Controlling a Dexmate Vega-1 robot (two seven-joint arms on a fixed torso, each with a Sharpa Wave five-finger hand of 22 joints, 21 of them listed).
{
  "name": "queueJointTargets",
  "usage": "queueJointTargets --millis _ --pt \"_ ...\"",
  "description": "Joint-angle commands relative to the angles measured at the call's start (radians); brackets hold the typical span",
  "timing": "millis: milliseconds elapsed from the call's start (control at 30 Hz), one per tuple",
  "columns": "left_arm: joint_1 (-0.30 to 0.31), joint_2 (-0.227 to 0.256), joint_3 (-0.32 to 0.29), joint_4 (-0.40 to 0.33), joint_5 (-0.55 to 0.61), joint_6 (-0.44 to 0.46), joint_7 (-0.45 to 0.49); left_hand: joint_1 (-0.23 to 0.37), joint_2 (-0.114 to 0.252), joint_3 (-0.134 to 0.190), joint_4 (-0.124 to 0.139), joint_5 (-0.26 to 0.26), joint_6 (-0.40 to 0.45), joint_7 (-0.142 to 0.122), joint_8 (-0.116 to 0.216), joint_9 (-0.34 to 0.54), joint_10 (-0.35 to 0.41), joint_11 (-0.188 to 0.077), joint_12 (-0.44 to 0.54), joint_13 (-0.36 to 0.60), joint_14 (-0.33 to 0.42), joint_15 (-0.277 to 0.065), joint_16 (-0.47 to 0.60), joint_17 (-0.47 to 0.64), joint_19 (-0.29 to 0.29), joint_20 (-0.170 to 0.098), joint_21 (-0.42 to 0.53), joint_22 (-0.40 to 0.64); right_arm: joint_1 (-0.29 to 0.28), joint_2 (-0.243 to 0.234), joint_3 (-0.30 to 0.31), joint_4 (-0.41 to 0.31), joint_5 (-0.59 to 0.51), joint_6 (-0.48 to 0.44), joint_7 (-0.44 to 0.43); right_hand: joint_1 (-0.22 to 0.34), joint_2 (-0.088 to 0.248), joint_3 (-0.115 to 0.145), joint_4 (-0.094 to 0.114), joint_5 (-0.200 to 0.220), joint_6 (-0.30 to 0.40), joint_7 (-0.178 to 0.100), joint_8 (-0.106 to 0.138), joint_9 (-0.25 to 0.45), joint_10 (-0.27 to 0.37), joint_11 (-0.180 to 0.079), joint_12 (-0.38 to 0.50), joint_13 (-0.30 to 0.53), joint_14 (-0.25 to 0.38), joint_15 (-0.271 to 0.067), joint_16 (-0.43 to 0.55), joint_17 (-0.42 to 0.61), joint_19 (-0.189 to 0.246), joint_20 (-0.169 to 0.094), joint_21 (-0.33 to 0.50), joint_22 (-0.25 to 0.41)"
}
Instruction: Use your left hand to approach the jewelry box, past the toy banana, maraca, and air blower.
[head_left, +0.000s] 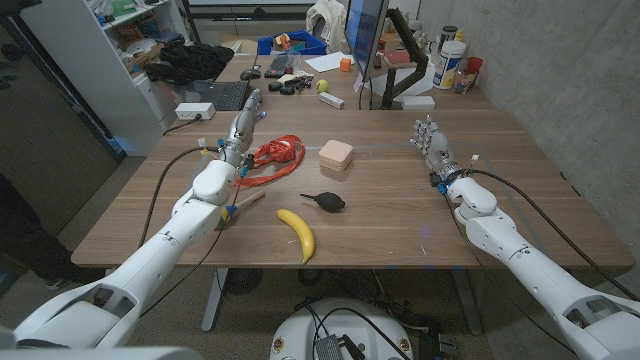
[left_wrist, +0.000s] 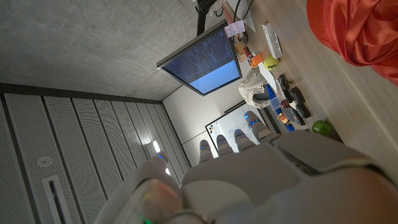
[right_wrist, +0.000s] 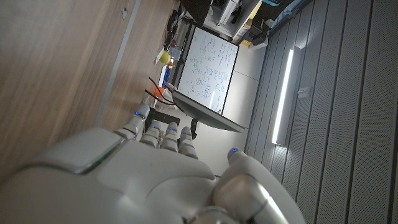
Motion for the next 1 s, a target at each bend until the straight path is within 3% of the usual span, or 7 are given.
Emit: queueJointTargets --millis 33,1000 --pt "-0.040 0.013 0.020 -0.032 0.078 0.023 0.038 0.013 0.061 0.005 -0.002 0.005 0.005 -0.001 0.005 0.005 -0.010 -0.004 0.006 0.002 -0.015 -0.048 0.003 0.002 -0.015 -0.006 -0.002 0.001 0.005 -0.007 0.002 0.006 -0.008 0.015 0.010 0.005 0.063 -0.003 0.000 0.010 0.001 -0.006 0.007 0.003 0.004 -0.009 0.007 0.005 -0.007 -0.003 0.003 0.004 -0.004 0.000 -0.005 0.004" --pt "-0.116 0.037 0.059 -0.085 0.251 0.035 0.070 0.025 0.060 0.011 -0.005 0.010 0.030 0.000 0.010 0.005 -0.004 -0.005 0.008 0.002 -0.012 -0.049 0.005 0.002 -0.011 0.003 -0.008 0.001 0.005 -0.016 0.002 0.010 -0.023 0.031 0.011 0.007 0.065 -0.009 -0.001 0.012 0.002 -0.007 0.007 0.003 0.006 -0.010 0.007 0.005 -0.009 -0.005 0.002 0.003 -0.002 -0.003 -0.014 0.004"
